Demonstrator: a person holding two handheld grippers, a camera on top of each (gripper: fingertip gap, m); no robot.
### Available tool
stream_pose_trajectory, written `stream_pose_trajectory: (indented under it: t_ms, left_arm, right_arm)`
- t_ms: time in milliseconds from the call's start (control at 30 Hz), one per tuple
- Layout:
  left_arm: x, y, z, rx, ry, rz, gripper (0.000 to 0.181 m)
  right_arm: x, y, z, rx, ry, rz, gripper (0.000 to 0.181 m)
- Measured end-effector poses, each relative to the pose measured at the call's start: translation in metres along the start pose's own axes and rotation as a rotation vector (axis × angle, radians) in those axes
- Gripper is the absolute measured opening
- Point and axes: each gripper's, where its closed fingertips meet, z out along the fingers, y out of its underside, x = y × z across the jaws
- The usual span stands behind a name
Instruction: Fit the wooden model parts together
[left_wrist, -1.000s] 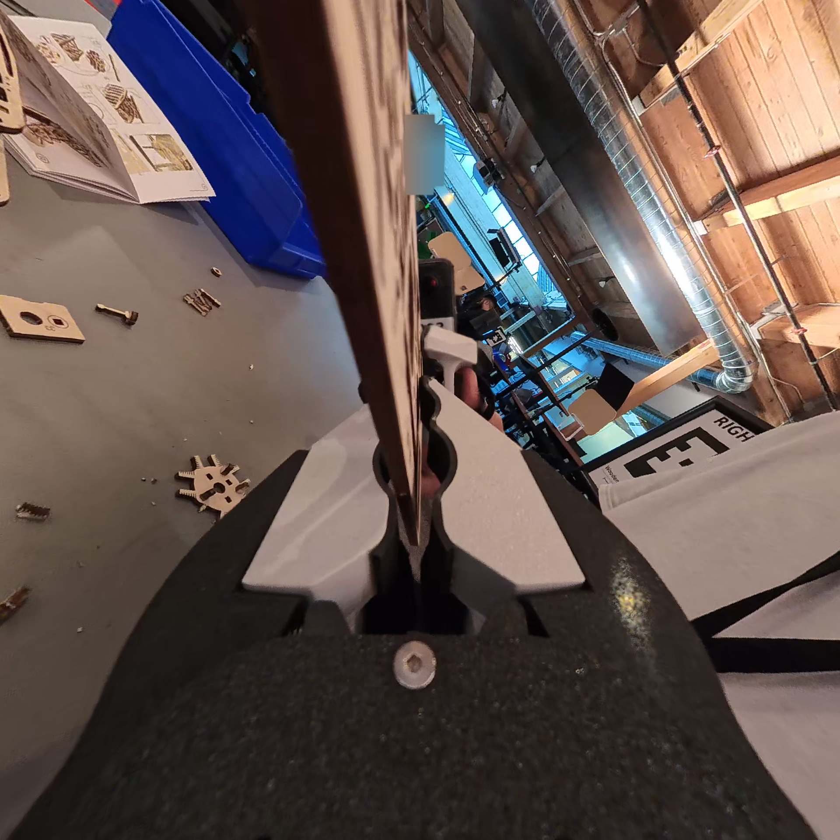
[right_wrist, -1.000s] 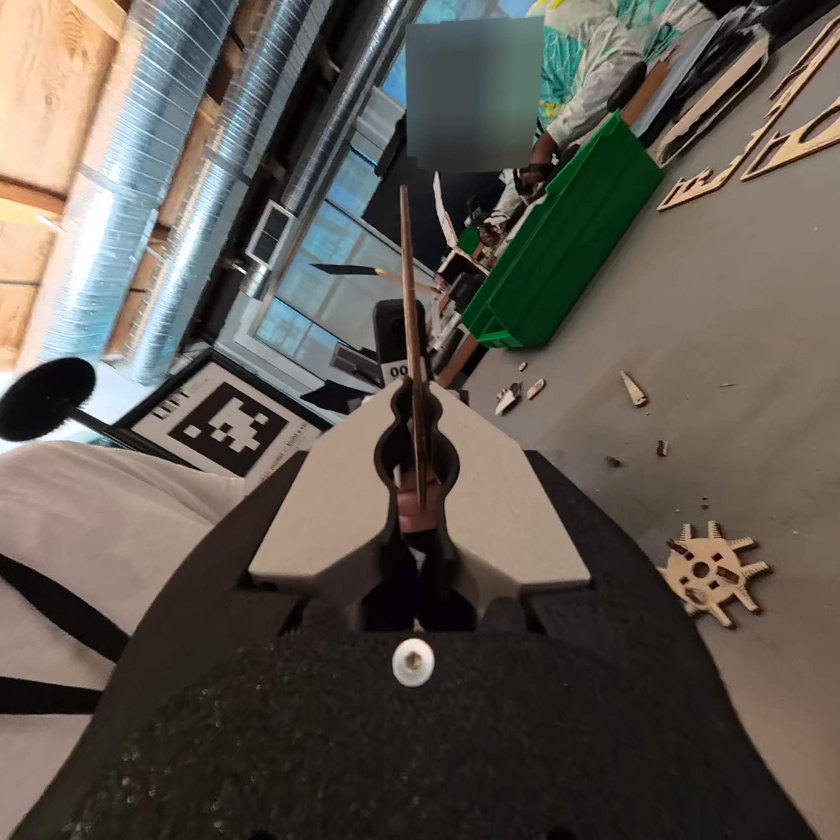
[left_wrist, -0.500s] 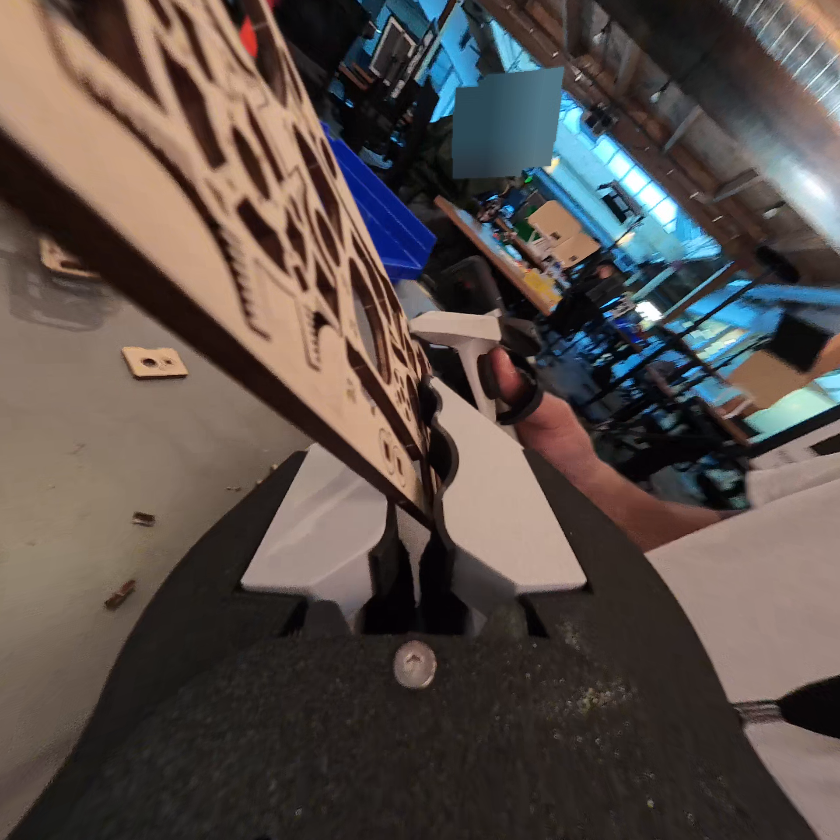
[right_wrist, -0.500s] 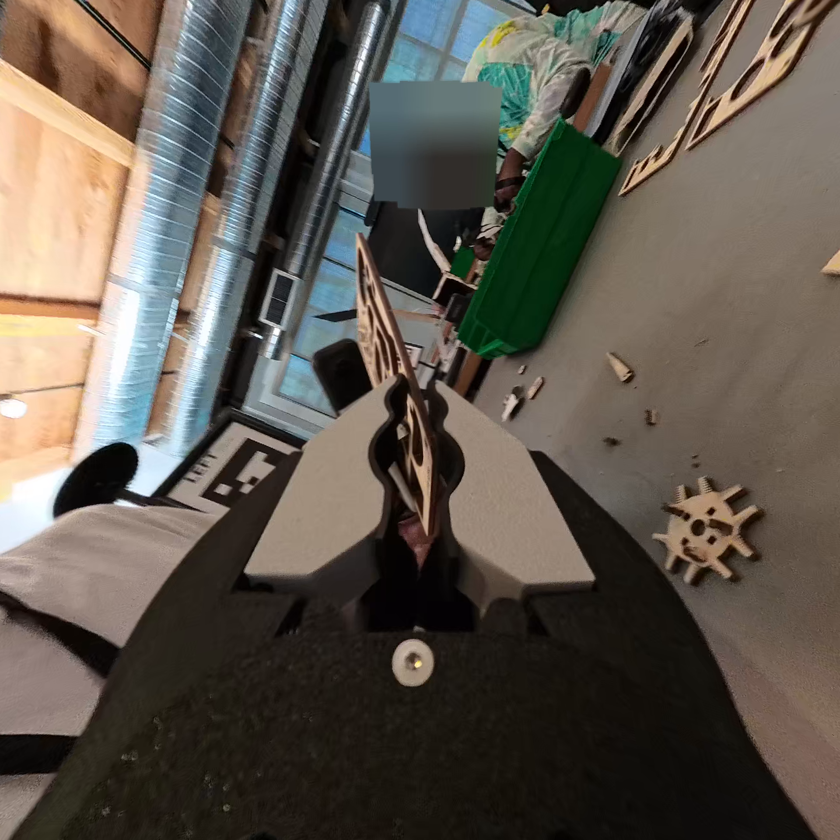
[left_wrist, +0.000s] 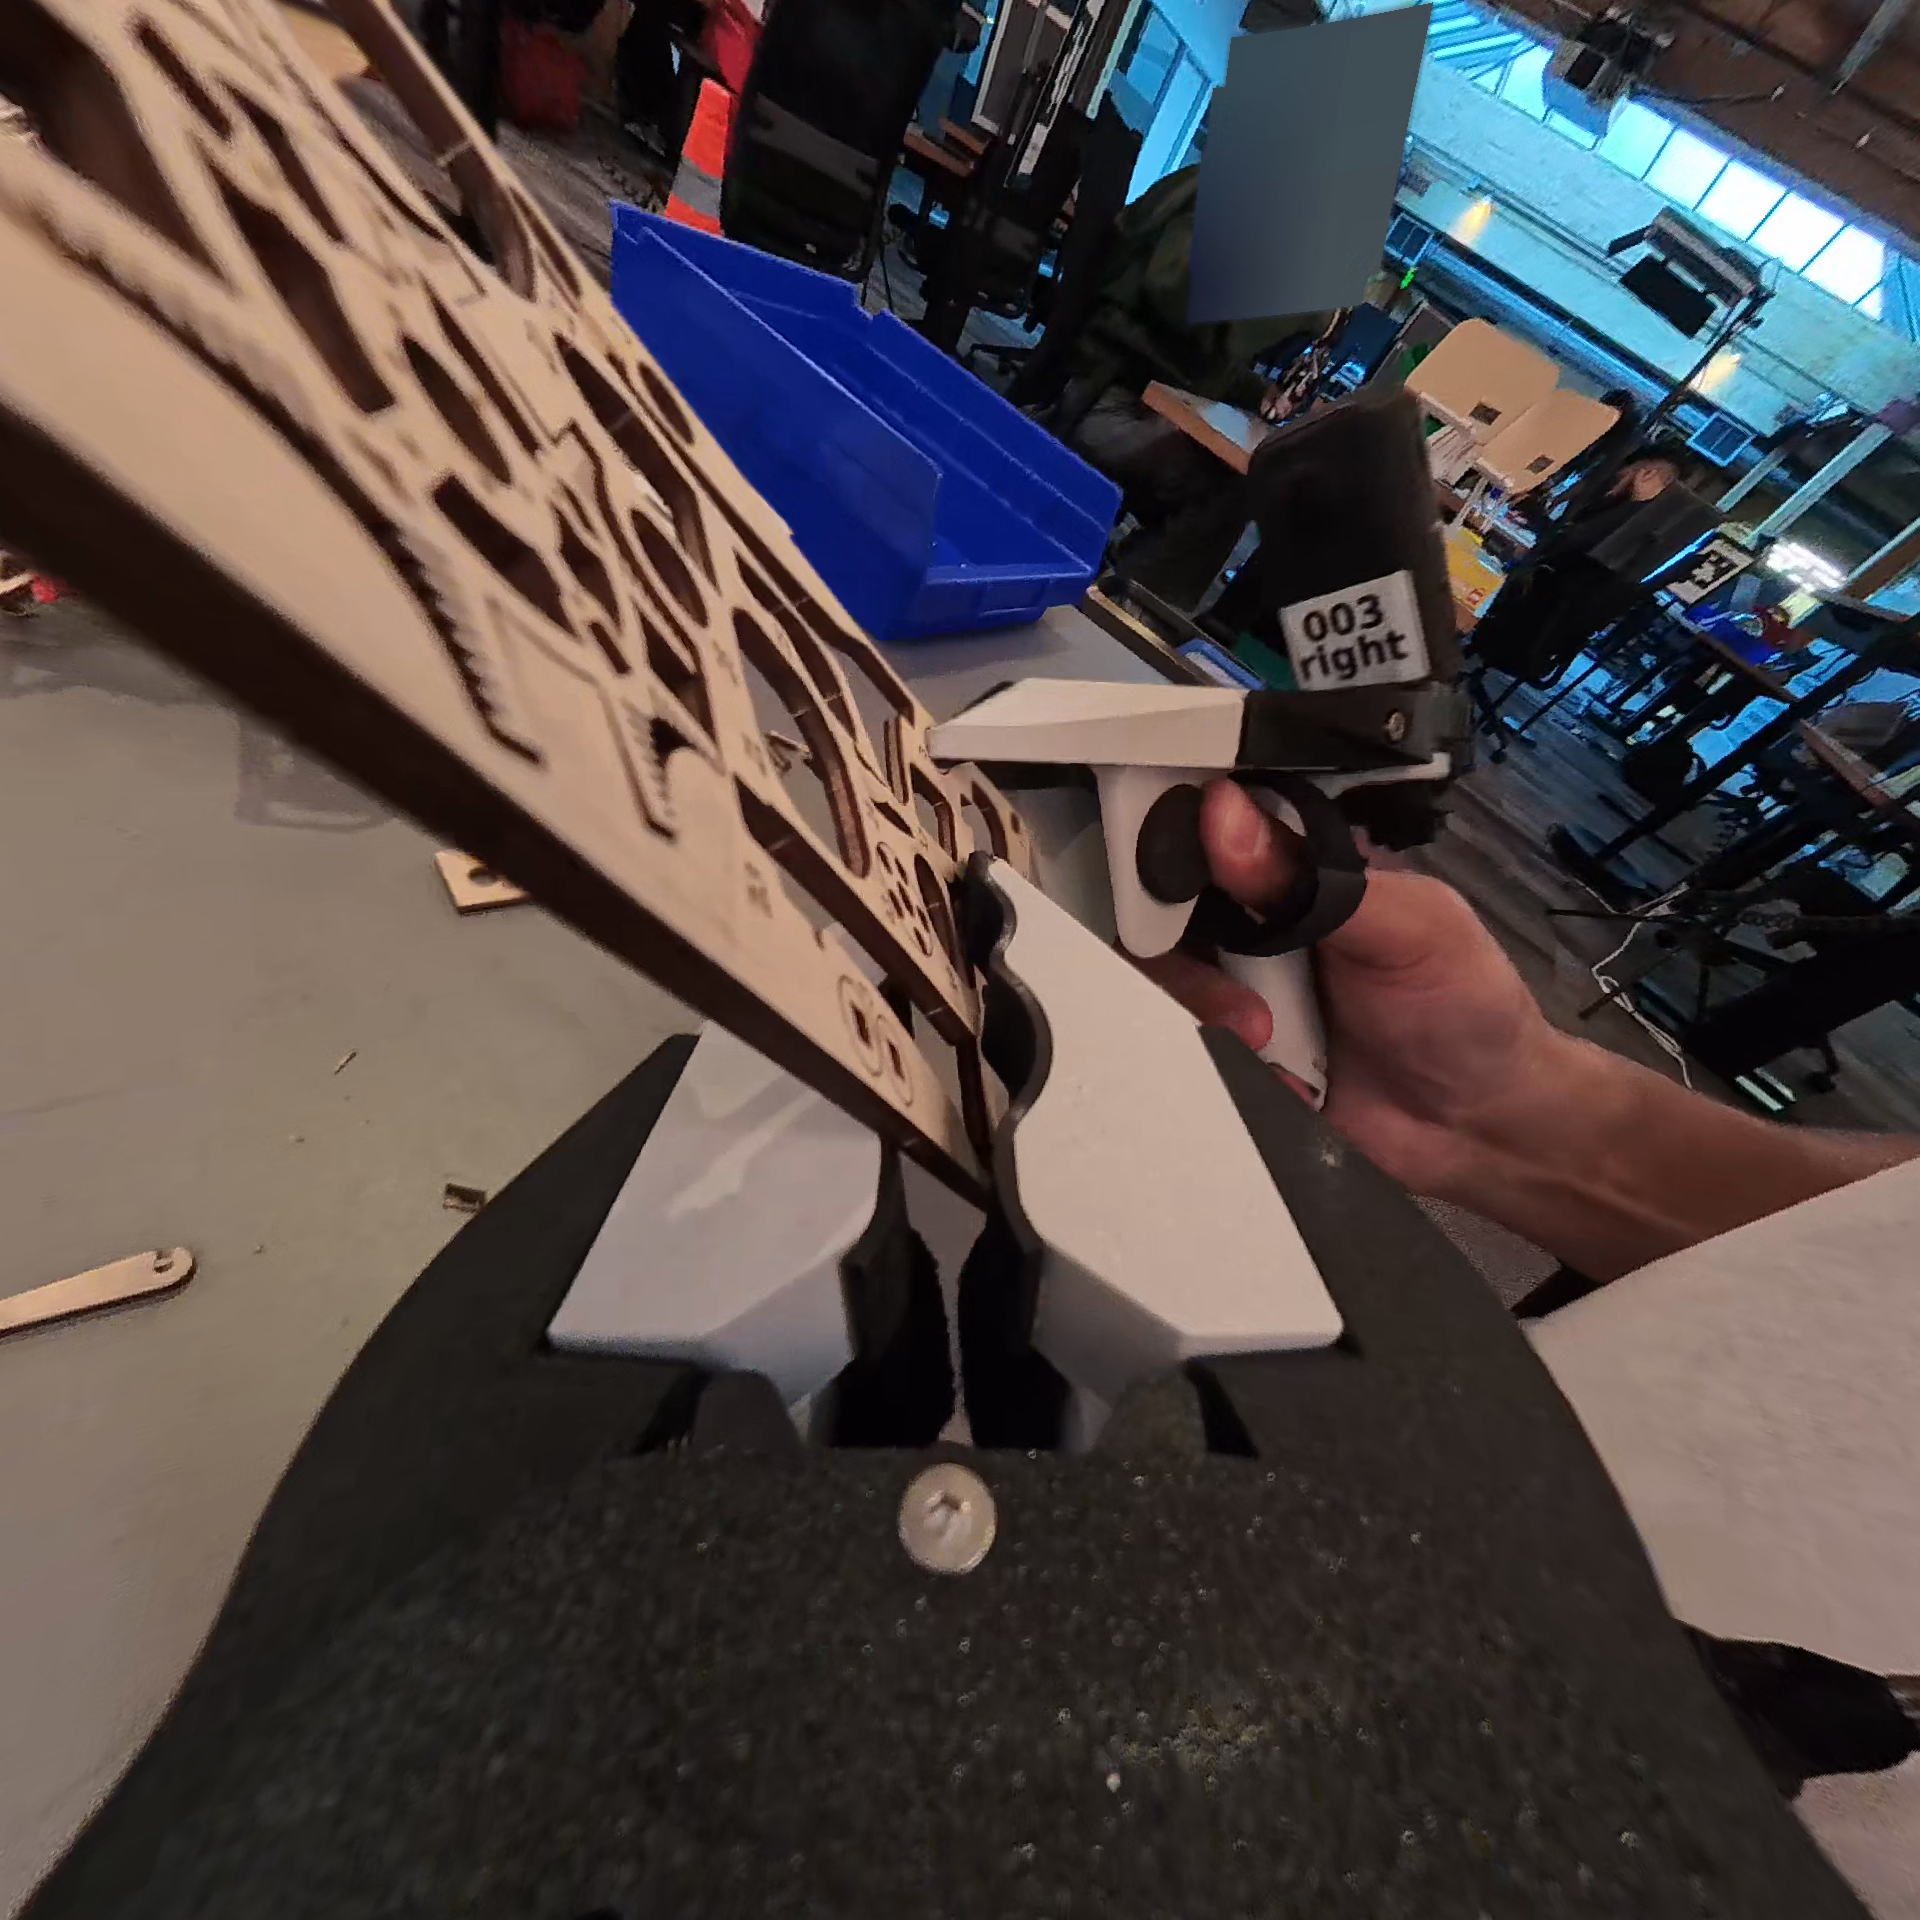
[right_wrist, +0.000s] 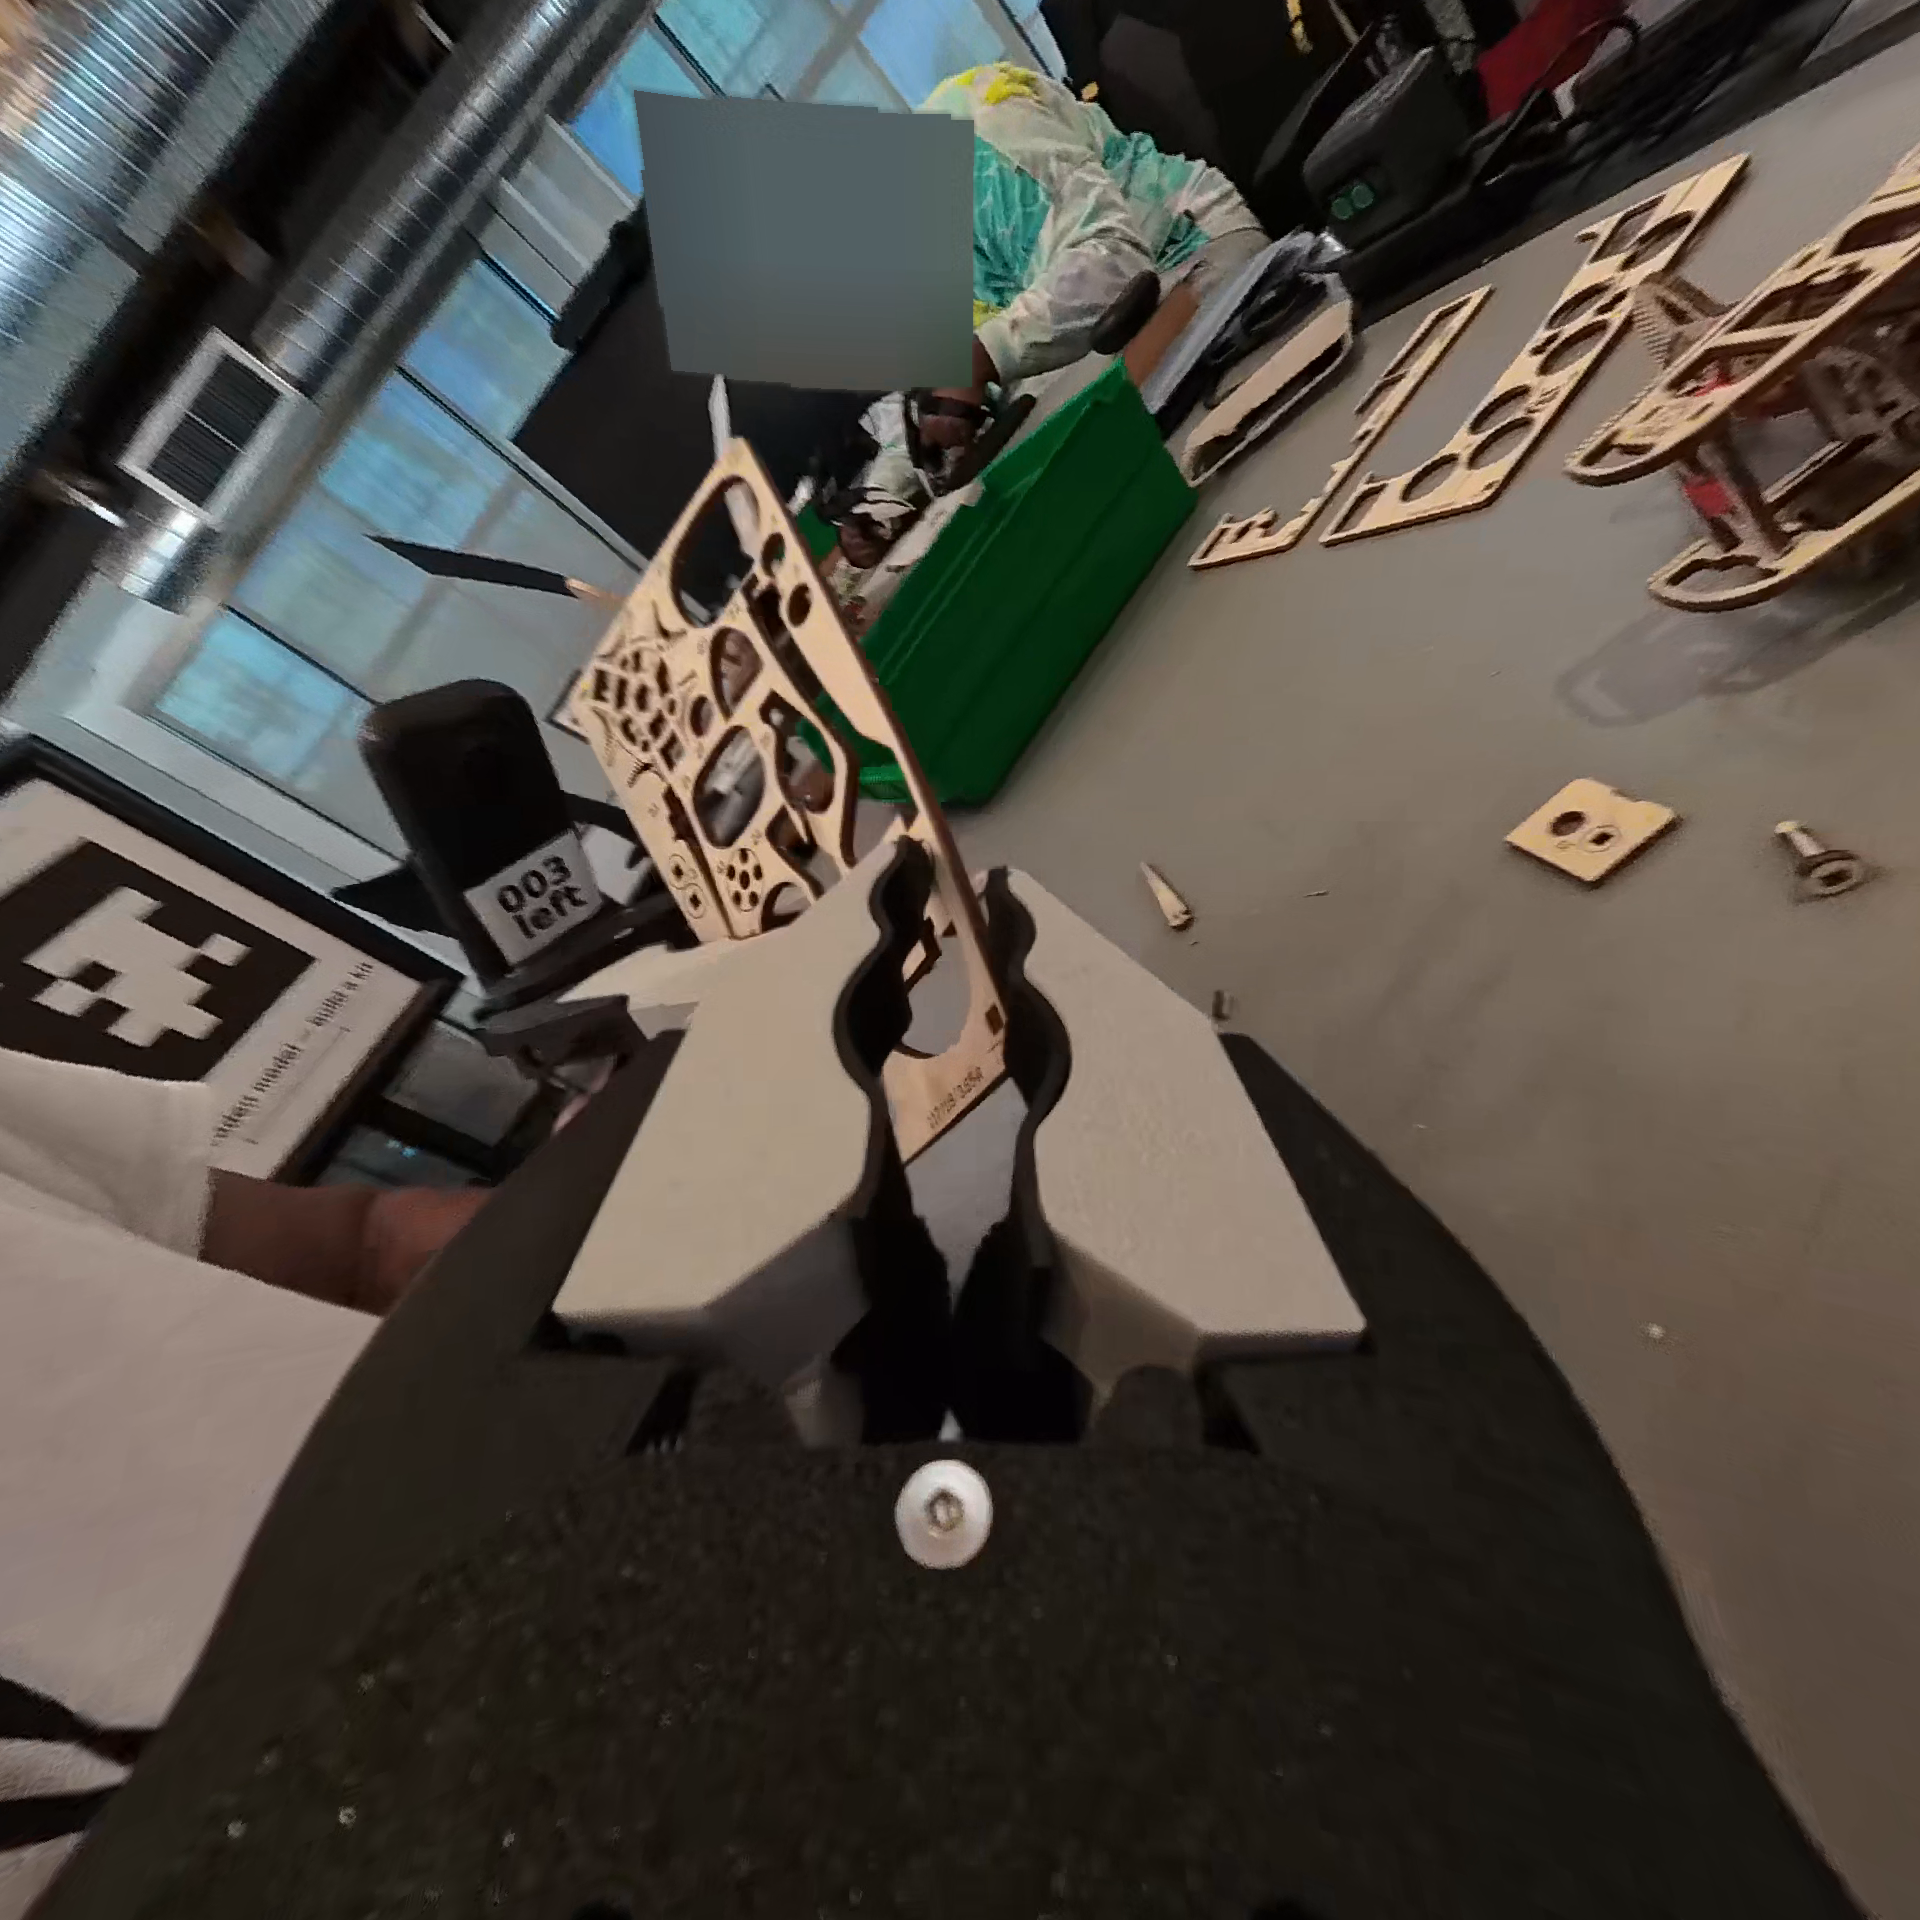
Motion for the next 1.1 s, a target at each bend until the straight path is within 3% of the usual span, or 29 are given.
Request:
stream_pose_trajectory:
  t_ms: [133, 300, 400, 467, 533, 800, 1000, 1100]
  left_arm:
    - [-0.017, 0.019, 0.005, -0.093, -0.140, 0.142, 0.001]
    - [-0.020, 0.019, 0.004, -0.039, 0.042, -0.174, 0.001]
    - [-0.019, 0.005, -0.001, 0.019, 0.175, -0.297, 0.001]
    - [-0.013, 0.006, -0.001, 0.010, 0.255, -0.348, 0.000]
    - [-0.004, 0.007, -0.001, 0.012, 0.339, -0.416, 0.001]
    - [0.007, 0.007, -0.003, 0.024, 0.369, -0.393, 0.001]
    - [0.007, 0.003, -0.004, 0.033, 0.353, -0.341, 0.001]
    - [0.007, 0.000, -0.006, 0.037, 0.342, -0.313, 0.001]
  right_arm:
    - [0.020, 0.010, 0.003, -0.063, 0.208, -0.159, 0.000]
    - [0.023, 0.011, 0.003, -0.045, 0.070, -0.016, 0.000]
    - [0.022, -0.002, -0.005, -0.018, -0.041, 0.040, 0.000]
    - [0.017, 0.002, -0.001, -0.058, -0.118, 0.059, 0.013]
    - [0.004, 0.004, 0.001, -0.082, -0.225, 0.057, 0.014]
    - [-0.006, 0.006, -0.004, -0.090, -0.294, 0.162, 0.006]
    - [-0.002, -0.003, -0.013, -0.056, -0.247, 0.080, 0.005]
    - [0.008, -0.007, -0.018, -0.052, -0.099, -0.237, 0.018]
